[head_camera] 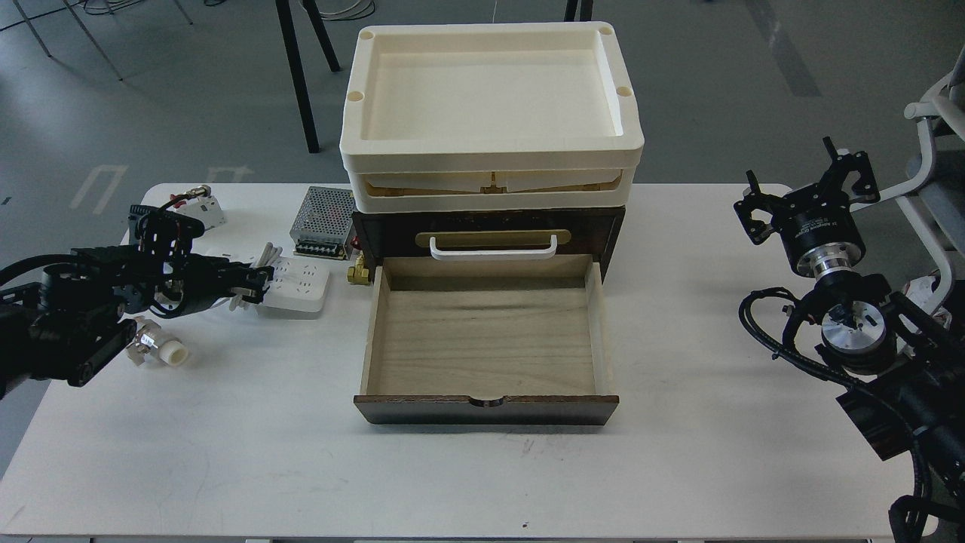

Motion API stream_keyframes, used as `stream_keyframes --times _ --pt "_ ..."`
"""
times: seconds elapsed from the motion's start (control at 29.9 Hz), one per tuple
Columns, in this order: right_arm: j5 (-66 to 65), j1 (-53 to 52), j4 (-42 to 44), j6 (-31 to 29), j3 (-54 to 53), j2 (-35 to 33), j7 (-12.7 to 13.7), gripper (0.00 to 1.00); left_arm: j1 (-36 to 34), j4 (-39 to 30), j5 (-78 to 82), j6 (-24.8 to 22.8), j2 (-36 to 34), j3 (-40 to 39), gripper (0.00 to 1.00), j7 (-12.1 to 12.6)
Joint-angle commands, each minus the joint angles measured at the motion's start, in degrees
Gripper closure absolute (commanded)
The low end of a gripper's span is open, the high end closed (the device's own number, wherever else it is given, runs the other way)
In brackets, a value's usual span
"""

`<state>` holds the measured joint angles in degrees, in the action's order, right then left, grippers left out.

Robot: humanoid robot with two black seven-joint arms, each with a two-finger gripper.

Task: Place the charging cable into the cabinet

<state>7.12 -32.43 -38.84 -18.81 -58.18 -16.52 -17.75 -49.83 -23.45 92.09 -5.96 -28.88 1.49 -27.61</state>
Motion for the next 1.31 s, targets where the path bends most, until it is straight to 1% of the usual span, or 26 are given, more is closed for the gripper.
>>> stream_keyframes --times 0.0,0.17,0.33,0.4,0.5,0.6,0.7,0.8,0.87,0.94,1.04,1.14,1.27 --pt "0.0 0.0 0.0 0.0 -0.1 0.0 0.0 0.00 -0.3 -0.1 -4.2 -0.4 -3.3 -0.1 0.94 -0.4" --pt "0.0 0.0 0.0 0.0 0.0 0.0 0.0 0.00 -2.2 -0.2 -10.6 -0.6 -8.8 -0.3 0.94 -0.4" --pt "0.0 0.0 0.0 0.0 0.0 0.0 0.0 0.00 -6.2 -0.2 -16.2 -3.0 -13.9 -0.4 0.94 -0.4" --pt "-0.1 0.1 0.0 0.0 0.0 0.0 0.0 0.00 -9.0 -0.1 -19.8 -3.3 -15.7 -0.8 0.94 -0.4" --pt "-0.1 0.1 0.0 0.0 0.0 0.0 0.0 0.00 -14.8 -0.1 -24.6 -4.1 -17.5 -0.8 0.94 -0.4" --pt "-0.1 0.1 0.0 0.0 0.0 0.0 0.0 0.00 -21.4 -0.1 -27.6 -8.2 -17.9 -1.0 0.94 -0.4" --pt "-0.1 0.0 0.0 0.0 0.1 -0.1 0.0 0.00 -28.4 -0.5 -31.0 -13.3 -17.4 -1.6 0.94 -0.4" --pt "-0.1 0.0 0.0 0.0 0.1 -0.1 0.0 0.00 -35.0 -3.3 -32.1 -17.8 -17.3 -2.2 0.94 -0.4" --pt "-0.1 0.0 0.0 0.0 0.0 -0.1 0.0 0.00 -38.2 -7.3 -32.0 -19.6 -17.3 -2.5 0.94 -0.4" --pt "-0.1 0.0 0.0 0.0 0.0 -0.1 0.0 0.00 -40.6 -13.8 -32.0 -20.3 -17.5 -2.4 0.94 -0.4" --pt "-0.1 0.0 0.1 0.0 0.0 -0.1 0.0 0.00 -43.2 -26.5 -31.6 -20.6 -18.6 -2.4 0.95 -0.4" --pt "-0.1 -0.1 0.2 0.0 0.0 -0.1 0.0 0.00 -43.8 -39.0 -31.2 -20.4 -19.7 -2.3 0.94 -0.4" --pt "-0.1 -0.1 0.2 0.0 0.0 -0.1 0.0 0.00 -43.2 -52.8 -26.4 -20.3 -19.0 -2.3 0.94 -0.4"
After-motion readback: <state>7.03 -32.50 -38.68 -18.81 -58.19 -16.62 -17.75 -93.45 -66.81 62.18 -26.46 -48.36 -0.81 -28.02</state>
